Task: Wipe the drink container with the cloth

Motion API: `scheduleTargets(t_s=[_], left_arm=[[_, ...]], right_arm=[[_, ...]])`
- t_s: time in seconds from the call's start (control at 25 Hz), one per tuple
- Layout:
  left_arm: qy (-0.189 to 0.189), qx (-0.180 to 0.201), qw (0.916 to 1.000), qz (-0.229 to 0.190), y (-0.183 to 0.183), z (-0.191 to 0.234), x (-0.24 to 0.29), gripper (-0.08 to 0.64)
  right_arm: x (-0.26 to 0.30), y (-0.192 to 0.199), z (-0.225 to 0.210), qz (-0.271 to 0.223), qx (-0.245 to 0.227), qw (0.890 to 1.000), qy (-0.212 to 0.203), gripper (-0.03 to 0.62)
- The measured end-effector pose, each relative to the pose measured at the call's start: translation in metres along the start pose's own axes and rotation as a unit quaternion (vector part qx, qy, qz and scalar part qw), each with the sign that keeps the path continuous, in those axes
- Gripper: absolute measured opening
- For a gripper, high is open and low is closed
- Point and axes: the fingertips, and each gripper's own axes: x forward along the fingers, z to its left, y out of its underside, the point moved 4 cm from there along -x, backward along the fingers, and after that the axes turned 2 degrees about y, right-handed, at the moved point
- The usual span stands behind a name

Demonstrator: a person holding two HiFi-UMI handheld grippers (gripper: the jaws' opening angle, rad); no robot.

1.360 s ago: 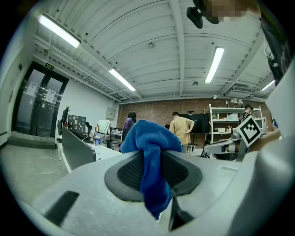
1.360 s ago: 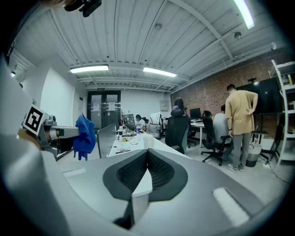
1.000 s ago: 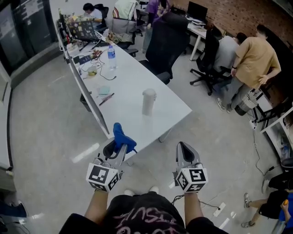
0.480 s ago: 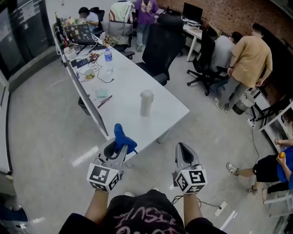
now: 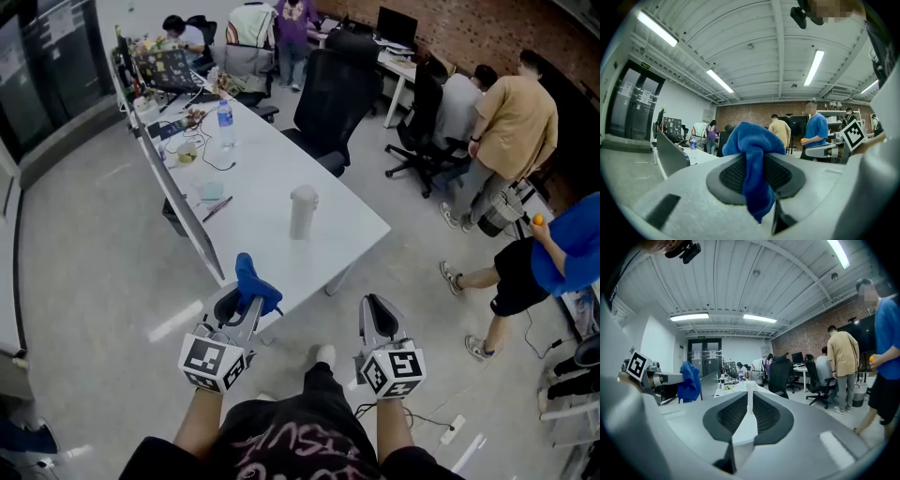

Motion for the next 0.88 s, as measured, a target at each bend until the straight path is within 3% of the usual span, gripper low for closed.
scheduleTargets(t_s=[0.88], left_arm=[[-0.029,-0.003,0.9989,0.037,0.017,0.025,0.098,0.097]], right_arm=[[0.093,0.007,-0.075,0.027,0.019,0.999,-0.023,0.028]])
